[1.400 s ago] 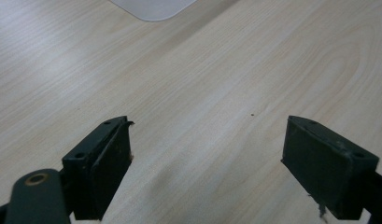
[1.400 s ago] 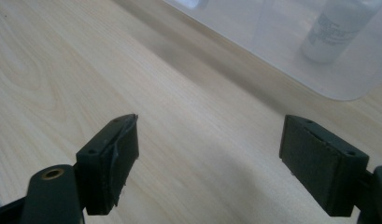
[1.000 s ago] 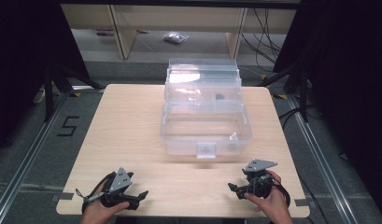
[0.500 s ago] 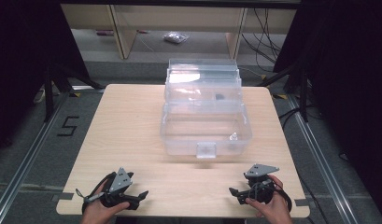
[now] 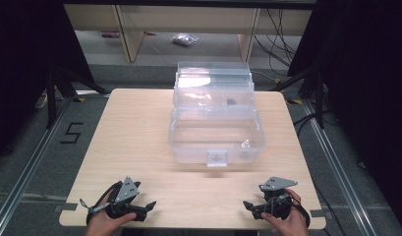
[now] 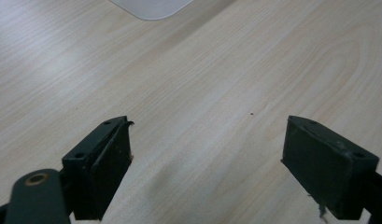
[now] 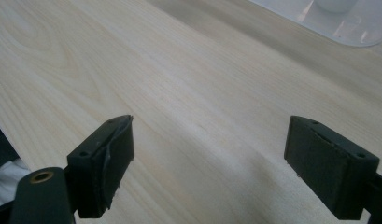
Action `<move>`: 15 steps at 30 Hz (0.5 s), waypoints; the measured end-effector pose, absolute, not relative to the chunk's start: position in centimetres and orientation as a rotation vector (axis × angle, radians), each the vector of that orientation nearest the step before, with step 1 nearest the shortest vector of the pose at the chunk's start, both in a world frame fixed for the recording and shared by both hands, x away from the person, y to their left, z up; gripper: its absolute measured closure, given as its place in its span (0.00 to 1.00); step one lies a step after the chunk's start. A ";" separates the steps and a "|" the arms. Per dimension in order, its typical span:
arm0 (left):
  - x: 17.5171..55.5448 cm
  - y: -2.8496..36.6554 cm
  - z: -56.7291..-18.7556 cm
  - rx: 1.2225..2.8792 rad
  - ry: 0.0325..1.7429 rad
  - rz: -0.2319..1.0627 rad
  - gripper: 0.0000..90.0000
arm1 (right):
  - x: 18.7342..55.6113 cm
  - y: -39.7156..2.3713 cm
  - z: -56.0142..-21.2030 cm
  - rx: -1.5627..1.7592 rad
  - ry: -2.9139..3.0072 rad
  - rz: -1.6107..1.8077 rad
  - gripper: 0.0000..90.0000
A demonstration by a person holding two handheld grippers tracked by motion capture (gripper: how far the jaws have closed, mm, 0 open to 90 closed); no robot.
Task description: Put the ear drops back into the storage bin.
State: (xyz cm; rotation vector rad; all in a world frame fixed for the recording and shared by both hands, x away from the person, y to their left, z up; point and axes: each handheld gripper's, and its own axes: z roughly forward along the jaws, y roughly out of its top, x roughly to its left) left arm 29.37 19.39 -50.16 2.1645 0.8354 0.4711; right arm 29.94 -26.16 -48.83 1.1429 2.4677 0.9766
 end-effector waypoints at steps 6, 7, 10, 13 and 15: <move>29.4 19.4 -50.1 2.169 0.834 0.471 0.17 | 29.4 -26.3 -48.8 1.163 2.463 0.987 0.19; 29.4 19.4 -50.1 2.170 0.834 0.470 0.17 | 29.4 -26.3 -48.9 1.161 2.453 0.991 0.19; 29.4 19.4 -50.1 2.169 0.834 0.470 0.17 | 29.2 -26.4 -48.8 1.210 2.449 0.998 0.19; 29.4 19.4 -50.1 2.167 0.835 0.469 0.17 | 29.3 -26.6 -48.7 1.180 2.446 0.995 0.19; 29.3 19.3 -50.2 2.144 0.843 0.454 0.17 | 29.4 -26.8 -48.8 1.171 2.441 0.997 0.19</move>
